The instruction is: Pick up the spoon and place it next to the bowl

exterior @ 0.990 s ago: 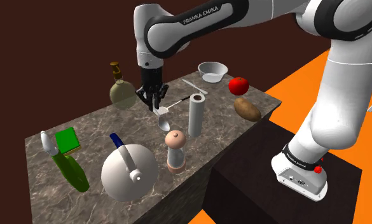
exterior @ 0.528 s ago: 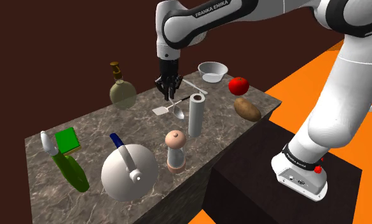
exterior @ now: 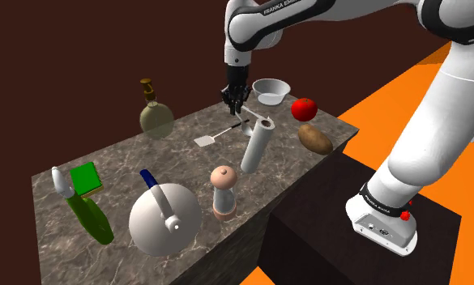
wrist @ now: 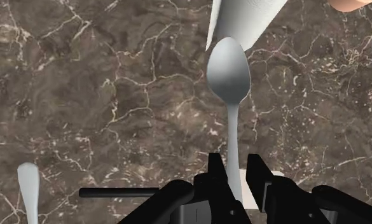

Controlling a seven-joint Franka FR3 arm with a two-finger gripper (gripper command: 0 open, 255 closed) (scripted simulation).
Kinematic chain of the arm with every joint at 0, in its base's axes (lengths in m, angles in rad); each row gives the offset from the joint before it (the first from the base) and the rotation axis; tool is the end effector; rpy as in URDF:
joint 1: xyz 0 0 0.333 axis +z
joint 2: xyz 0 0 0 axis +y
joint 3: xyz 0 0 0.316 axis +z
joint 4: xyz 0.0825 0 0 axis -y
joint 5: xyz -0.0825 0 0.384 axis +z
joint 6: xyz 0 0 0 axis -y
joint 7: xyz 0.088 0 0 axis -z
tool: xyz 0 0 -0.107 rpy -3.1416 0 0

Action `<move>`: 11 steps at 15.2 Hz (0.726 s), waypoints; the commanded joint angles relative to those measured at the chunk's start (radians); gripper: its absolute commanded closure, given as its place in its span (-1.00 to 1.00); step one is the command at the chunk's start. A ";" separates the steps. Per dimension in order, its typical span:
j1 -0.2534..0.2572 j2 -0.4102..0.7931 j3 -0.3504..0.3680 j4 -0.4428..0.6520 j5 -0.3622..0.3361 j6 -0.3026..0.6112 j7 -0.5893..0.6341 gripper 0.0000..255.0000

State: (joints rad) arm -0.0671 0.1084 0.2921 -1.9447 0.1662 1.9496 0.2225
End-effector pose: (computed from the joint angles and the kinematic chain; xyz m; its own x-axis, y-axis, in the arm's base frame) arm 0.5551 0.1346 0.4214 0.9883 -0.0554 -0.1418 -0.0768 -0.9857 -0.1500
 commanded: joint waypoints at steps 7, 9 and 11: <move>-0.102 -0.017 -0.085 -0.010 -0.011 -0.037 -0.180 1.00; -0.126 -0.011 -0.107 0.001 -0.017 -0.048 -0.223 1.00; -0.151 0.000 -0.128 0.016 -0.024 -0.059 -0.265 1.00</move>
State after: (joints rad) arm -0.2055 0.1095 0.1742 -1.9274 0.1443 1.8941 -0.0195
